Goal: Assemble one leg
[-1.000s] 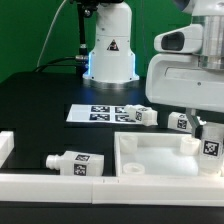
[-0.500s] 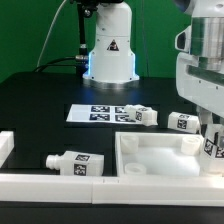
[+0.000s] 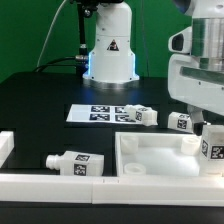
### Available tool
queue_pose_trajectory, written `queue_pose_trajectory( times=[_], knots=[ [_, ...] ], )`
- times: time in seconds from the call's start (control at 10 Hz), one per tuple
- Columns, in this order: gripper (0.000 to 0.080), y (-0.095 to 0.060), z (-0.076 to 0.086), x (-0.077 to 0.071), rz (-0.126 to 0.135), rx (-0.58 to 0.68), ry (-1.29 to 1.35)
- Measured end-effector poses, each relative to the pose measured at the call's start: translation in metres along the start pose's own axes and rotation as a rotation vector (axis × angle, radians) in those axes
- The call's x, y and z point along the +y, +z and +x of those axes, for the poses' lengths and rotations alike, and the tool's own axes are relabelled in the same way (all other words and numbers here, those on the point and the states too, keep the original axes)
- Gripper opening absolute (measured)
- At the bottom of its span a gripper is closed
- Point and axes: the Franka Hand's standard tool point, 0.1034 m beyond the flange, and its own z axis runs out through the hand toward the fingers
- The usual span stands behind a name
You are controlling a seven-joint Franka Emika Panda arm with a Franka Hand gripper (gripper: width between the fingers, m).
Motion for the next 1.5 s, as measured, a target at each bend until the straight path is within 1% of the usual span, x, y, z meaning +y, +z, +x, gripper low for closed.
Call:
queue_pose_trajectory(
  times=[0.1, 0.2, 0.5, 0.6, 0.7, 0.8, 0.9, 1.0, 1.1, 1.2, 1.3, 1.4, 1.5],
  knots=[
    [0.0638, 0.000, -0.006, -0.002, -0.001, -0.003, -0.103],
    [0.0646, 0.000, -0.014, -0.004, -0.010, 0.007, -0.170],
    [0.0648, 0.000, -0.012, -0.004, -0.012, 0.009, -0.345],
    [0.0648, 0.000, -0.012, -0.004, -0.013, 0.009, -0.437],
    [0.0648, 0.000, -0.011, -0.003, -0.022, 0.016, -0.624],
    [0.0648, 0.000, -0.006, -0.001, -0.026, 0.016, -0.789],
    [0.0648, 0.000, 0.003, 0.002, -0.025, 0.017, -0.878],
    [0.0648, 0.000, 0.019, 0.008, -0.023, 0.018, -0.935],
    [0.0648, 0.000, 0.021, 0.009, -0.030, 0.025, -0.985],
    [0.0628, 0.000, 0.021, 0.009, -0.029, 0.025, -0.974],
    [0.0499, 0.000, 0.021, 0.009, -0.029, 0.025, -0.942],
    [0.0499, 0.000, 0.021, 0.009, -0.028, 0.025, -0.927],
    [0.0298, 0.001, 0.021, 0.009, -0.027, 0.025, -0.888]
  ],
)
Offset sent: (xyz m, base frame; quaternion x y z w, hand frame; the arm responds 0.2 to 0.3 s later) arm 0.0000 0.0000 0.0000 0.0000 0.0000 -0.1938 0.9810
